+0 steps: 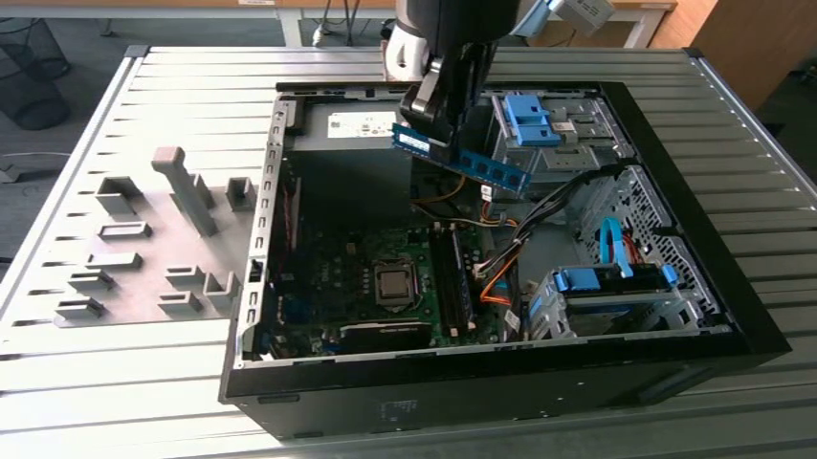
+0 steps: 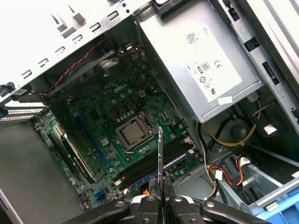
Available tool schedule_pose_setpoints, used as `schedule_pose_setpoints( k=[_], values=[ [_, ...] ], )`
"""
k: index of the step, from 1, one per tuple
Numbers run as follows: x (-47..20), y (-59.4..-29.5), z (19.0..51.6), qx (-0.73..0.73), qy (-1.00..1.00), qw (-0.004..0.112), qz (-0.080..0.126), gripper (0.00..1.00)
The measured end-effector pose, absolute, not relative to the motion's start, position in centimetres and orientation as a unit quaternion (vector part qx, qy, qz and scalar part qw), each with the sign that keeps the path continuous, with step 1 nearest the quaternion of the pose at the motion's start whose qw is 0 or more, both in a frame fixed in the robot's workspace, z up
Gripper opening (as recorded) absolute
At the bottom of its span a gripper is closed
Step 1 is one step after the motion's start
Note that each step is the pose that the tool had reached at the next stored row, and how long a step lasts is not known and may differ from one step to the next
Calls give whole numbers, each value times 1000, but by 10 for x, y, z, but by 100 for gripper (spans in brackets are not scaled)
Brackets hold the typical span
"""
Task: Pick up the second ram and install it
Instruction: 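Insert the second ram into the second slot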
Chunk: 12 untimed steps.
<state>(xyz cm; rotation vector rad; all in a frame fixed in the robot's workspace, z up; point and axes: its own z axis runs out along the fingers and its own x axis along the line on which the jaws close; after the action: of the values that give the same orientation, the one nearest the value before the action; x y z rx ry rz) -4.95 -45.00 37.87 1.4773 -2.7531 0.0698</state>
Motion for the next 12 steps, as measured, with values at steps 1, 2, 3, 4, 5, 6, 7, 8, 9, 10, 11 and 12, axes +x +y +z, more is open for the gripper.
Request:
schedule_pose_setpoints(
  k=[1,2,3,4,5,6,7,8,9,10,11,12],
  values=[
    [-50,-450,379,473,-881,8,22,14],
    [-50,-450,379,473,-881,8,22,14],
    [-50,-450,379,473,-881,8,22,14],
    [-50,-450,379,473,-881,8,22,14],
    [-50,-450,379,473,-881,8,22,14],
    [-50,-450,379,473,-881,8,22,14],
    [-50,-450,379,473,-881,8,22,14],
    [-50,-450,379,472,-881,8,22,14],
    [-50,-450,379,472,-881,8,22,14],
    [-50,-450,379,471,-882,8,22,14],
    [-50,-450,379,470,-882,8,23,14],
    [-50,-450,379,468,-884,8,23,14]
  ],
)
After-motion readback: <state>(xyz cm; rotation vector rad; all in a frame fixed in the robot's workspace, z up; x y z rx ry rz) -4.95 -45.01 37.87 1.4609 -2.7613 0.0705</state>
